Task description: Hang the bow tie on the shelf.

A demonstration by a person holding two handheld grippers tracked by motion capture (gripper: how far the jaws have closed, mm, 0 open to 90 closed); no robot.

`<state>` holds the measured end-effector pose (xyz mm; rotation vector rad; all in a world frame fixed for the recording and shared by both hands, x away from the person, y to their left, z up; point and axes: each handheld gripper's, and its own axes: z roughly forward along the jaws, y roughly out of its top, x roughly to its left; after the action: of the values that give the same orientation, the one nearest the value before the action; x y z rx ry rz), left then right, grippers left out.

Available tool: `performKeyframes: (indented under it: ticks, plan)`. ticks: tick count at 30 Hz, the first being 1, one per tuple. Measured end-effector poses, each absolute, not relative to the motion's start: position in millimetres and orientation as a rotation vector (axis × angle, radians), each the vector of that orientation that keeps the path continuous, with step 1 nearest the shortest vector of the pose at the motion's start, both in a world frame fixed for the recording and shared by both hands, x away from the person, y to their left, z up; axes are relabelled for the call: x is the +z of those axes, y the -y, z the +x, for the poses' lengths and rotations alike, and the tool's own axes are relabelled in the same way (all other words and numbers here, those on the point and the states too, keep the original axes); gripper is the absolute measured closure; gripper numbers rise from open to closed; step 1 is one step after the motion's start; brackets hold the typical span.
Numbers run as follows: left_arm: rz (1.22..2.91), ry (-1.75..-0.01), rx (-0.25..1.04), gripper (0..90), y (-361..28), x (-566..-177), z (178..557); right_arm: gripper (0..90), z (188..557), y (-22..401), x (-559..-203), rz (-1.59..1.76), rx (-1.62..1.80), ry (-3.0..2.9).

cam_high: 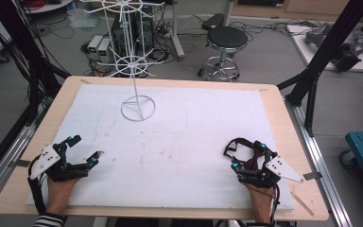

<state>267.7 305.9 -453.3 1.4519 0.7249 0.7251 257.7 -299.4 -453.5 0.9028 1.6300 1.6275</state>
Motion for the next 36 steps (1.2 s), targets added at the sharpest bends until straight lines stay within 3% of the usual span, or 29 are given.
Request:
performKeyframes:
  ticks: [26, 36]
  plan:
    - [1.454, -0.719, 0.735, 6.2, -305.0, -453.3, 267.3, 0.7, 260.0, 302.1, -451.8, 0.934, 1.655, -1.633]
    - [1.454, -0.722, 0.737, 6.2, -304.9, -453.2, 267.2, 0.7, 260.9, 312.1, -430.5, 0.960, 1.619, -1.651]
